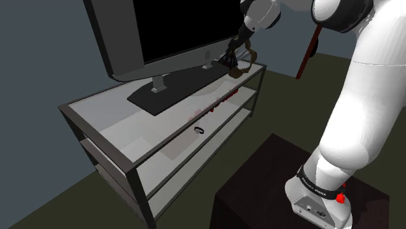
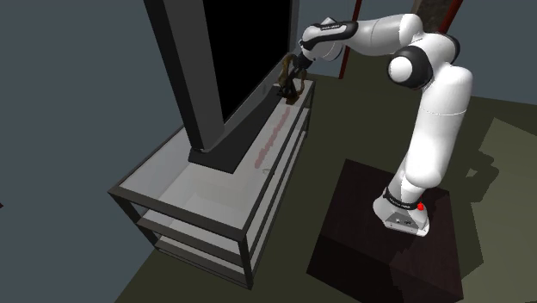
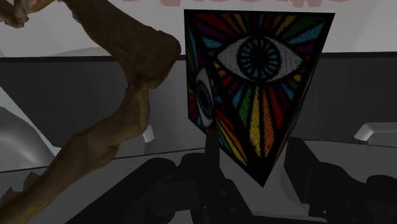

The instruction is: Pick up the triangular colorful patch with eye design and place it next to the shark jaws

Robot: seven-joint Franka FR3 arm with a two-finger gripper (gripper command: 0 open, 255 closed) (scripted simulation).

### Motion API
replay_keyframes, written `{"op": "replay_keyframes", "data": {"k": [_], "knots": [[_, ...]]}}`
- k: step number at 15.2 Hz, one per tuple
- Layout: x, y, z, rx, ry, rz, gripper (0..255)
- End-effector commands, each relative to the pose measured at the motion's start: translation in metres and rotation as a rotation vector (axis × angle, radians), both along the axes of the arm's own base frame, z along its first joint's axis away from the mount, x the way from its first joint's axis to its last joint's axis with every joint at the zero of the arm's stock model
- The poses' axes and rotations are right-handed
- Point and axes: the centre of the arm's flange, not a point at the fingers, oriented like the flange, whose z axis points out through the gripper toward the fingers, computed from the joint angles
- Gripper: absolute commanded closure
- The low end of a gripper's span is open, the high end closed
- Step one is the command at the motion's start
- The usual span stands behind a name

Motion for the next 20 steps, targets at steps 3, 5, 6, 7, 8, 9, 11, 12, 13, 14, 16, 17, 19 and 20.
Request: {"op": "replay_keyframes", "data": {"k": [3,5,6,7,8,9,11,12,13,14,16,17,19,20], "knots": [[0.0,0.0,-0.021,0.0,-0.001,0.0,255],[0.0,0.0,-0.032,0.0,-0.001,0.0,255],[0.0,0.0,-0.037,0.0,-0.001,0.0,255],[0.0,0.0,-0.042,0.0,-0.001,0.0,255],[0.0,0.0,-0.048,0.0,-0.001,0.0,255],[0.0,0.0,-0.053,0.0,-0.001,0.0,255],[0.0,0.0,-0.063,0.0,-0.001,0.0,255],[0.0,0.0,-0.069,0.0,-0.001,0.0,255],[0.0,0.0,-0.074,0.0,-0.001,0.0,255],[0.0,0.0,-0.079,0.0,-0.001,0.0,255],[0.0,0.0,-0.09,0.0,-0.001,0.0,255],[0.0,0.0,-0.095,0.0,-0.001,0.0,255],[0.0,0.0,-0.106,0.0,-0.001,0.0,255],[0.0,0.0,-0.111,0.0,-0.001,0.0,255]]}}
